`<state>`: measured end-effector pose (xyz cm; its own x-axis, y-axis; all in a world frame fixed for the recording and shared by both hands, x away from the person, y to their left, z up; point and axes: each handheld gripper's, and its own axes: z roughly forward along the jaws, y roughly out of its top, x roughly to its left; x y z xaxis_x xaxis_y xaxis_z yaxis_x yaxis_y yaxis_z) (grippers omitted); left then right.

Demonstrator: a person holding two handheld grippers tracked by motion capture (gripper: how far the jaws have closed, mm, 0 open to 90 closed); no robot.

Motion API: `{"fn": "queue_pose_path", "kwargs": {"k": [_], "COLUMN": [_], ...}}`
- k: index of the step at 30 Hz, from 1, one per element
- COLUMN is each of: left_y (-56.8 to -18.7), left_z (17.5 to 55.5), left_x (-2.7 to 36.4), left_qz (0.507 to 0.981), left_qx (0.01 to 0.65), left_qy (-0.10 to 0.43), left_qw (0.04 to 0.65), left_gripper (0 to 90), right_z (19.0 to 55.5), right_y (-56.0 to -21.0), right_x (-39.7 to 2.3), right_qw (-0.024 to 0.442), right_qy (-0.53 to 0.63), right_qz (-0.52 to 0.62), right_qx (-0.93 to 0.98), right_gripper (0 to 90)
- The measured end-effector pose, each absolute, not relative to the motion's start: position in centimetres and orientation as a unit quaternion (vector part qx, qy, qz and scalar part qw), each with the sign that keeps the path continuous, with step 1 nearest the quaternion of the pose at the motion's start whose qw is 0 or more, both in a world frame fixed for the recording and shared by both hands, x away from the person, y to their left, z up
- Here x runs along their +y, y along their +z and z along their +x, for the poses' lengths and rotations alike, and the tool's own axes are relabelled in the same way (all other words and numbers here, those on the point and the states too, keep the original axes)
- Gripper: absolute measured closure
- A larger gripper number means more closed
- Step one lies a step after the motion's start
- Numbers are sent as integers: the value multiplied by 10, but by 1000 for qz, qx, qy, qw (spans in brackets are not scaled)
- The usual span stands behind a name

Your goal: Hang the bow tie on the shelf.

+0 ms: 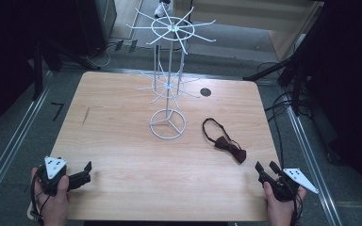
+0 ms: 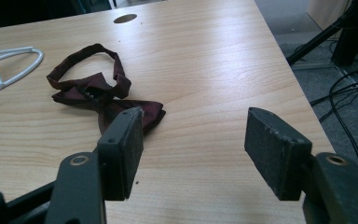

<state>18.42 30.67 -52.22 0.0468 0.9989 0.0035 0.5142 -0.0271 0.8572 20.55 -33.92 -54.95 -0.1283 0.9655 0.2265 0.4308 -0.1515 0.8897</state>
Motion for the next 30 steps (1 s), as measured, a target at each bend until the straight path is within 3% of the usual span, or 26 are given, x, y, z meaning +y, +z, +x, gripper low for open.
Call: {"fn": "queue_pose_path", "kwargs": {"k": [9,15,21,30], "left_y": [-523,-523,-523,-523], "left_z": [184,184,185,187], "left_x": [310,312,310,310], "left_qz": [627,624,634,636], "left_qx": [590,592,588,591], "left_qy": [335,326,328,321], "left_qw": [384,392,381,379], "left_gripper": [0,0,0,0], "right_z": [210,226,243,285], "right_y": [-545,-527,-509,-472], "right_x": [-337,-326,-315,-297], "right_qw": [276,265,242,180], "right_qy": [468,441,403,323], "right_qz": [597,564,532,499], "right_qx": [590,646,705,784], "right_gripper": [433,507,521,446]}}
